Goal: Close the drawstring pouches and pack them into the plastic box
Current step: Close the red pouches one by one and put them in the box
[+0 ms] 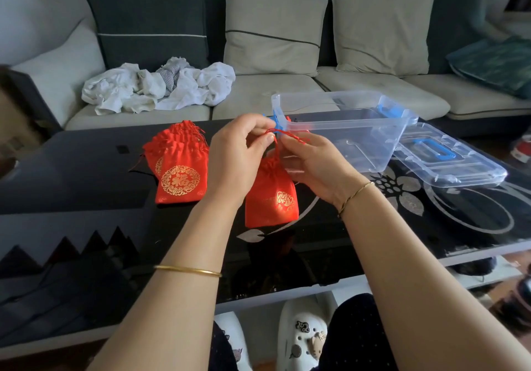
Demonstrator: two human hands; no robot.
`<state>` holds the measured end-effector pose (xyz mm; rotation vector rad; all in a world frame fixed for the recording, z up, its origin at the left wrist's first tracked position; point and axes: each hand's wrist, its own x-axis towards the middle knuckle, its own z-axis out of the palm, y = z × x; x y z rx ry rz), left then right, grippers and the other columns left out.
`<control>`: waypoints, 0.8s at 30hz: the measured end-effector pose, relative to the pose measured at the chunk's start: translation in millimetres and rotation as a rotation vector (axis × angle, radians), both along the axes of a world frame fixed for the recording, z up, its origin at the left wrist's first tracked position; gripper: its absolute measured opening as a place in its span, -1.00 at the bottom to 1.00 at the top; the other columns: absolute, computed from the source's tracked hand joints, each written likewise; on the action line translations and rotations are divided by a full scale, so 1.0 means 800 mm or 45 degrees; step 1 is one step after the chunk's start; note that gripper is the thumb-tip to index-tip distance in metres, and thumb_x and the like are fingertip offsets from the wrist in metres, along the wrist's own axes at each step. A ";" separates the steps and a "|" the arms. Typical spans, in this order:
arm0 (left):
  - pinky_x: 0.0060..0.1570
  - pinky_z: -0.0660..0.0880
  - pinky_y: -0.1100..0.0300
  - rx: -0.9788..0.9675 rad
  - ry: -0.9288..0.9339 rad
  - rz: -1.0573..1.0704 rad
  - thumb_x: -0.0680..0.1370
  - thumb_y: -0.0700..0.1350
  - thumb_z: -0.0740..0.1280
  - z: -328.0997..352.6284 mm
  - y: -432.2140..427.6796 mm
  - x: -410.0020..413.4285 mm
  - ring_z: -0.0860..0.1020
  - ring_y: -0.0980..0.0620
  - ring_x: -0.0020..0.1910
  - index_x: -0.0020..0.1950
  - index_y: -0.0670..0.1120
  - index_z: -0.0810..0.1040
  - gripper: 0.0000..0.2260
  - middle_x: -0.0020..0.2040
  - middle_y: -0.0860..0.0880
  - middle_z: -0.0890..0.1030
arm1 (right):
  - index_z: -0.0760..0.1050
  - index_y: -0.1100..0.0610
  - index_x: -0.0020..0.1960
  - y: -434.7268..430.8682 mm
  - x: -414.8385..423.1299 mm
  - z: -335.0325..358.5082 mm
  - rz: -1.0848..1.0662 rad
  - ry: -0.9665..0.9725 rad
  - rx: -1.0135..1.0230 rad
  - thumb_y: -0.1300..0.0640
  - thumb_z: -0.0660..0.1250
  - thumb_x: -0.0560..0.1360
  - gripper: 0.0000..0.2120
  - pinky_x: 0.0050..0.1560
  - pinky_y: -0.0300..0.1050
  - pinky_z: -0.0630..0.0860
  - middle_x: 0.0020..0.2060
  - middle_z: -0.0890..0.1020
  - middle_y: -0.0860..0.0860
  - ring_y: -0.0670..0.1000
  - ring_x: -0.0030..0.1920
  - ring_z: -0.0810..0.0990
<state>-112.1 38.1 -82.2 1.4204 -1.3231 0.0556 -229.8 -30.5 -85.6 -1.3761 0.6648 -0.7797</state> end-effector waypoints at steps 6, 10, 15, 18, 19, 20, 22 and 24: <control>-0.22 0.52 0.34 0.281 0.376 -0.046 0.56 -0.18 0.30 -0.009 0.000 0.014 0.62 0.17 -0.22 -0.11 -0.12 0.62 -0.88 -0.18 -0.03 0.67 | 0.54 0.19 -0.14 -0.002 0.003 -0.006 -0.315 0.081 -0.152 0.05 0.23 0.58 -0.75 -0.20 -0.13 0.53 -0.27 0.61 0.03 -0.01 -0.26 0.56; -0.05 0.53 -0.01 0.429 0.433 0.104 0.59 -0.11 0.22 -0.012 -0.002 0.018 0.60 -0.06 -0.11 -0.14 -0.26 0.56 -0.75 -0.14 -0.12 0.65 | 0.40 0.14 -0.31 -0.002 0.006 -0.008 -0.132 -0.472 0.622 0.07 0.21 0.58 -0.70 -0.36 -0.23 0.49 -0.31 0.63 0.04 -0.05 -0.38 0.57; -0.24 0.38 0.13 0.451 0.763 0.201 0.54 -0.20 0.12 -0.007 -0.008 0.022 0.49 0.01 -0.29 -0.22 -0.15 0.41 -0.83 -0.26 -0.05 0.60 | 0.36 0.12 -0.32 -0.011 0.003 -0.020 -0.128 -0.689 0.979 0.06 0.17 0.60 -0.68 -0.47 -0.29 0.48 -0.51 0.51 -0.01 -0.06 -0.52 0.53; -0.26 0.39 0.21 0.348 1.088 0.044 0.55 -0.26 0.09 0.000 -0.007 0.014 0.56 0.11 -0.29 -0.30 -0.07 0.33 -0.77 -0.28 0.03 0.62 | 0.37 0.13 -0.24 -0.015 0.003 -0.036 -0.242 -0.468 1.003 0.07 0.17 0.60 -0.74 -0.52 -0.28 0.41 -0.56 0.43 -0.03 -0.09 -0.58 0.44; -0.30 0.41 0.23 0.318 1.183 -0.052 0.56 -0.27 0.09 0.002 -0.006 0.011 0.60 0.10 -0.27 -0.31 -0.07 0.30 -0.75 -0.28 0.02 0.62 | 0.38 0.14 -0.22 -0.015 0.004 -0.040 -0.262 -0.422 0.998 0.08 0.16 0.60 -0.75 -0.52 -0.28 0.40 -0.57 0.43 -0.03 -0.09 -0.58 0.43; -0.34 0.42 0.27 0.288 1.270 -0.147 0.57 -0.26 0.09 0.004 -0.003 0.007 0.62 0.09 -0.27 -0.32 -0.08 0.29 -0.74 -0.29 0.01 0.61 | 0.39 0.15 -0.21 -0.014 0.005 -0.041 -0.275 -0.400 0.986 0.08 0.16 0.60 -0.76 -0.52 -0.28 0.41 -0.56 0.44 -0.03 -0.10 -0.58 0.43; -0.41 0.40 0.31 0.287 1.265 -0.234 0.60 -0.21 0.13 0.005 0.000 0.007 0.64 0.10 -0.33 -0.31 -0.09 0.32 -0.73 -0.33 0.01 0.59 | 0.42 0.17 -0.19 -0.013 0.004 -0.034 -0.293 -0.415 0.941 0.08 0.17 0.60 -0.75 -0.51 -0.28 0.43 -0.54 0.48 -0.02 -0.10 -0.56 0.46; -0.40 0.40 0.32 0.397 1.054 -0.212 0.60 -0.14 0.19 0.004 0.002 0.011 0.62 0.11 -0.34 -0.28 -0.10 0.42 -0.75 -0.33 0.02 0.58 | 0.43 0.18 -0.20 -0.015 0.001 -0.024 -0.297 -0.424 0.782 0.07 0.17 0.60 -0.74 -0.49 -0.27 0.45 -0.51 0.55 0.01 -0.10 -0.54 0.48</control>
